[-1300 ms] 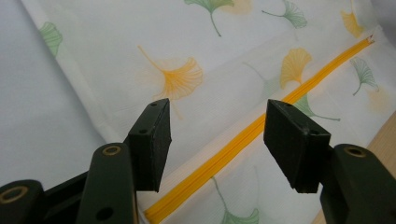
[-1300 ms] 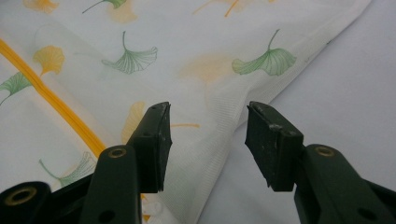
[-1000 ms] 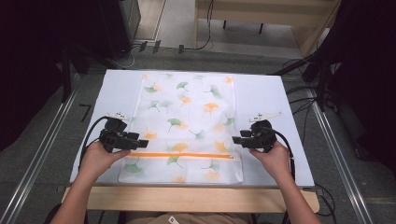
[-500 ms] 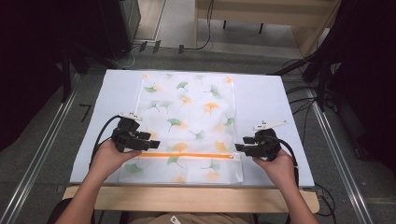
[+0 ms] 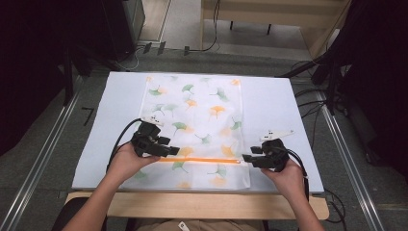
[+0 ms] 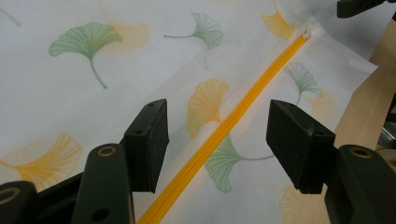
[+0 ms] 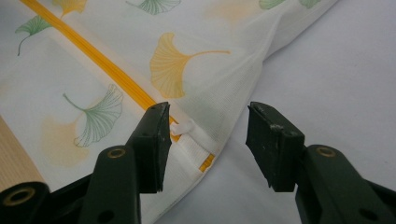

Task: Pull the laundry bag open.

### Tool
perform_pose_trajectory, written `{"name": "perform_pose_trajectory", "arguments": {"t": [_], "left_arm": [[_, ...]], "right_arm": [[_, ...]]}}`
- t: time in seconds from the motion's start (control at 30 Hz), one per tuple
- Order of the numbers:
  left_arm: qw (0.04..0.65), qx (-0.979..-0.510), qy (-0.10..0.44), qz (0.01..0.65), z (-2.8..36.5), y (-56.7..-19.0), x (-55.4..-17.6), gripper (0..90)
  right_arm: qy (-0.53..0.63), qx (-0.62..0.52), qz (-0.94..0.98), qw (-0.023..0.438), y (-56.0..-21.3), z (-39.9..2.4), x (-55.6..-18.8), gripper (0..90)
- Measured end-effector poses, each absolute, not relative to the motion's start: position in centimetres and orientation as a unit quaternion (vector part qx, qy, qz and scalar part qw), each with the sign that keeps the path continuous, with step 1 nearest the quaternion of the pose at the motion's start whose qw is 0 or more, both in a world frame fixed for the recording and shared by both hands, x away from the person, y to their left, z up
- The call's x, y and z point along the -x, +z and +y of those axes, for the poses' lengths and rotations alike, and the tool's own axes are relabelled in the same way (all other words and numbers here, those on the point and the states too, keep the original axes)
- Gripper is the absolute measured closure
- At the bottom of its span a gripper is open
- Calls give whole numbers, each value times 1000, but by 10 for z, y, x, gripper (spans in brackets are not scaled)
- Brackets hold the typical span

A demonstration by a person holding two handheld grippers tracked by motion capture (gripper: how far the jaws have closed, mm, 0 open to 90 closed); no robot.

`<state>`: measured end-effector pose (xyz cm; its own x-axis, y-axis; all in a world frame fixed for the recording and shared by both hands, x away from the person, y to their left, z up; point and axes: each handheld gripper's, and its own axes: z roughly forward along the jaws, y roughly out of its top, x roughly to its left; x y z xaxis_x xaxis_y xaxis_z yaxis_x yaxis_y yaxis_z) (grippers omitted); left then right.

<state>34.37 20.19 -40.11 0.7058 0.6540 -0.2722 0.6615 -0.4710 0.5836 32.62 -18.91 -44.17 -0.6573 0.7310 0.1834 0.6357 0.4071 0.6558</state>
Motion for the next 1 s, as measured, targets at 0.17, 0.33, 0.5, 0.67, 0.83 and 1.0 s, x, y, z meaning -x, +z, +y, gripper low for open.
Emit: {"name": "perform_pose_trajectory", "arguments": {"t": [0.17, 0.33, 0.5, 0.67, 0.83, 1.0], "left_arm": [[344, -862, -8, 372, 192, -403, -346, 406], [338, -873, -9, 353, 178, -406, -347, 408], [337, -876, -11, 346, 171, -408, -348, 409], [336, -878, -12, 341, 166, -408, -348, 410], [335, -878, -10, 341, 166, -409, -348, 412], [335, -879, -9, 340, 167, -410, -349, 412]], "right_arm": [[358, -408, 837, 60, -446, -188, -324, 522], [350, -416, 837, 57, -450, -194, -321, 561], [349, -423, 834, 52, -455, -194, -319, 604], [330, -434, 837, 55, -460, -188, -322, 670], [319, -430, 843, 52, -464, -182, -323, 674], [327, -427, 841, 59, -461, -181, -323, 669]]}}
